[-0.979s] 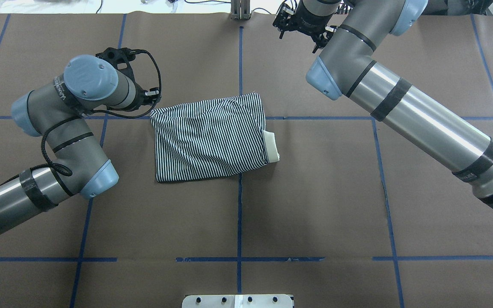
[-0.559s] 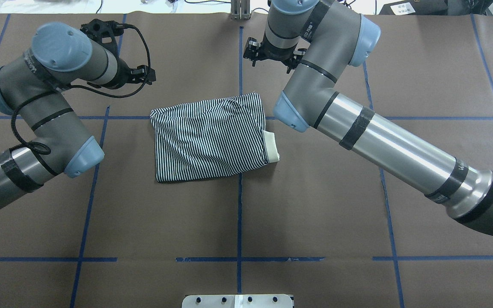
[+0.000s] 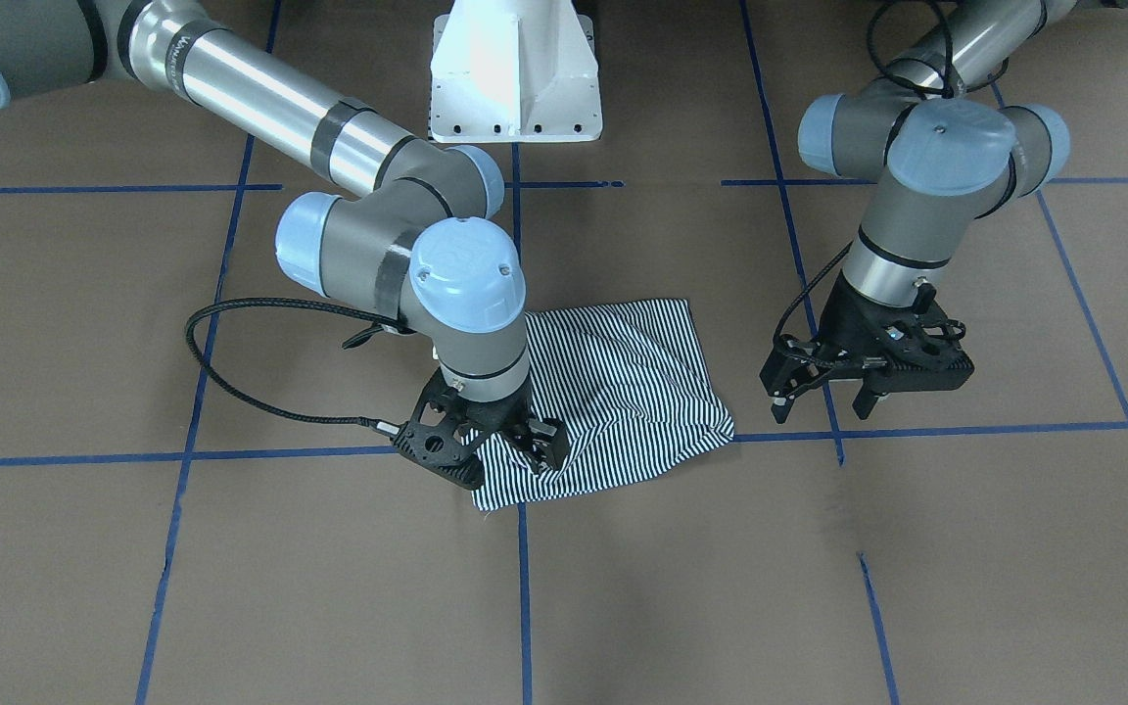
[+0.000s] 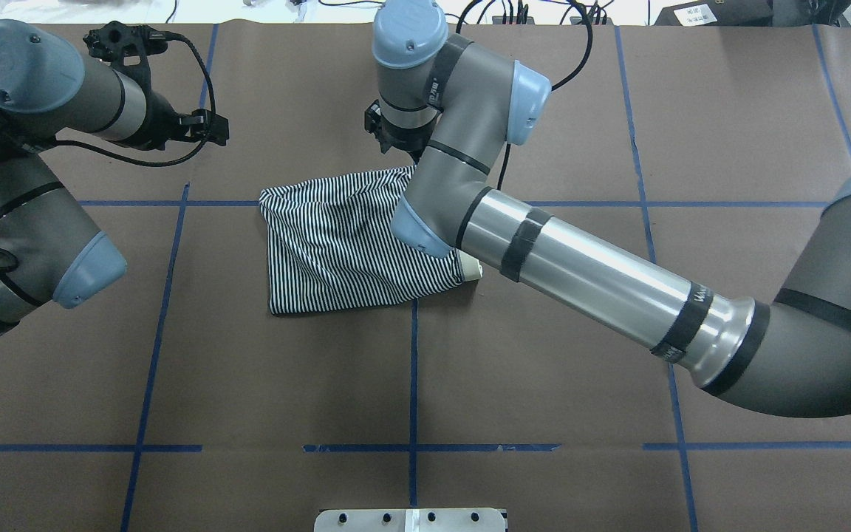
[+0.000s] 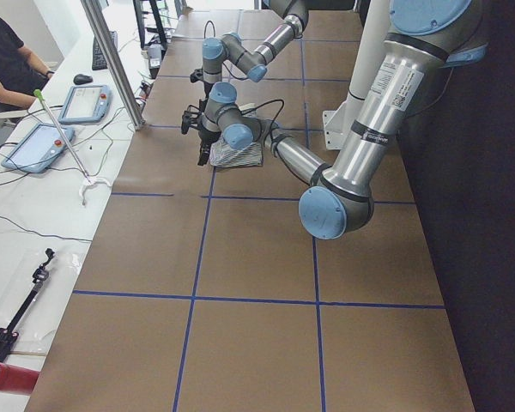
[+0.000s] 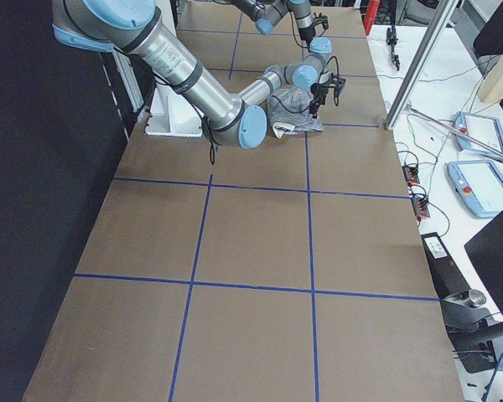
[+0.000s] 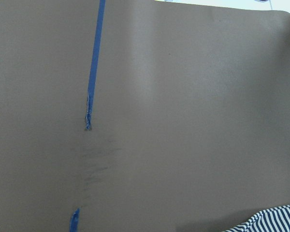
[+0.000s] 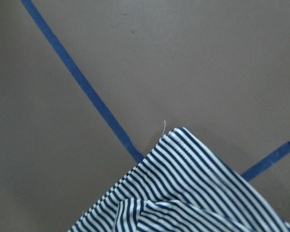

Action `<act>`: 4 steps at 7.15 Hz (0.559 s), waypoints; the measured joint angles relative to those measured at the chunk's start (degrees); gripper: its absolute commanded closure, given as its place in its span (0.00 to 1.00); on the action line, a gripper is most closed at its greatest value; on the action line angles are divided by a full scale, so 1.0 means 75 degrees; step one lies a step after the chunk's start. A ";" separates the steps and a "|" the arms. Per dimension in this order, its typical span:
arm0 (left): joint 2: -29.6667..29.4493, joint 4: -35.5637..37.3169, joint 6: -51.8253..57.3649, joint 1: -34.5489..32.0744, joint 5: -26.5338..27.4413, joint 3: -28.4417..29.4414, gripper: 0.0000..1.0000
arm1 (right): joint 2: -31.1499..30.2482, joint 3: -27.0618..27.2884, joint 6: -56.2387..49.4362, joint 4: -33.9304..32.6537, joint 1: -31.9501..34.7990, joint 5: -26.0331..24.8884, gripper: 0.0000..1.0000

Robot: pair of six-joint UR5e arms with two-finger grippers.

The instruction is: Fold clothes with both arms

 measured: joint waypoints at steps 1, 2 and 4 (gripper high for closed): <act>0.0054 0.0002 0.0014 -0.0027 -0.0005 -0.0061 0.00 | 0.0463 -0.0679 0.0316 -0.0031 -0.0080 0.0013 0.05; 0.0116 0.0007 0.0018 -0.0040 -0.0006 -0.0157 0.00 | 0.0671 -0.1010 0.0449 -0.0048 -0.0166 -0.0004 0.06; 0.0252 0.0011 0.0008 -0.0044 -0.0007 -0.0332 0.00 | 0.0813 -0.1330 0.0491 -0.0006 -0.0294 -0.0184 0.20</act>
